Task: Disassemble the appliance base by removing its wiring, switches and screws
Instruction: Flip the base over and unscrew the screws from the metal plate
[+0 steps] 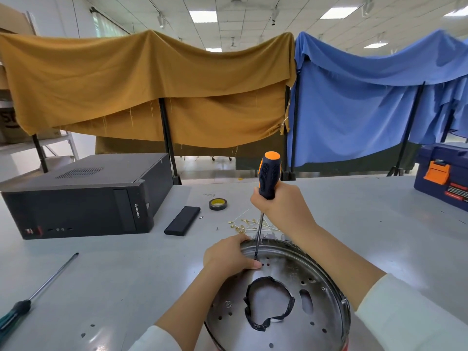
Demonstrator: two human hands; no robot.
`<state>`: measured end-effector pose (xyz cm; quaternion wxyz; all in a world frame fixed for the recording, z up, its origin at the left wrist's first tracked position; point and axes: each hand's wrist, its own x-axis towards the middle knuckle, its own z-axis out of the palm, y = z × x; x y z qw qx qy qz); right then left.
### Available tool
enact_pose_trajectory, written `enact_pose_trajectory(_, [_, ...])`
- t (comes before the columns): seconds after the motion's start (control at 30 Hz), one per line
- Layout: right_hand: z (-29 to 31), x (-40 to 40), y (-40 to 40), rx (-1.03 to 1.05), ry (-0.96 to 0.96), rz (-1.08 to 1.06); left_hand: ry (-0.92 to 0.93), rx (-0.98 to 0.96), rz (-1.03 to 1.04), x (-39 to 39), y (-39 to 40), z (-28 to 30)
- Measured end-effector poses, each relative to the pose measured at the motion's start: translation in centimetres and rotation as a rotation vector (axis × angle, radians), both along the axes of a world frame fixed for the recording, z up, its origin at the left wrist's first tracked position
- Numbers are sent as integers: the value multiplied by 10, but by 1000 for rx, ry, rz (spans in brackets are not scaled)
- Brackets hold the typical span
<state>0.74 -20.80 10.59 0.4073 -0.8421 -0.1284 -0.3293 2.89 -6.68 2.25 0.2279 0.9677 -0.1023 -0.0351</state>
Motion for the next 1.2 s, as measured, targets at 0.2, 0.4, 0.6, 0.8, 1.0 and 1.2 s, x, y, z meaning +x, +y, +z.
enact_pose_trajectory(0.2, [8,14,9,-49,73,-219,-33,6,6,0,0,-2])
enact_pose_trajectory(0.4, [14,27,12,-16,212,85,-31,-2,-1,2,-1,-4])
enact_pose_trajectory(0.6, [38,38,-10,-47,564,466,-26,1,-6,4,0,-4])
enact_pose_trajectory(0.8, [33,33,-1,-218,337,203,-12,-17,-10,3,0,-4])
enact_pose_trajectory(1.0, [20,32,22,492,269,305,-31,-16,-21,3,0,-5])
enact_pose_trajectory(1.2, [23,47,15,681,412,509,-34,-17,-21,4,-1,-5])
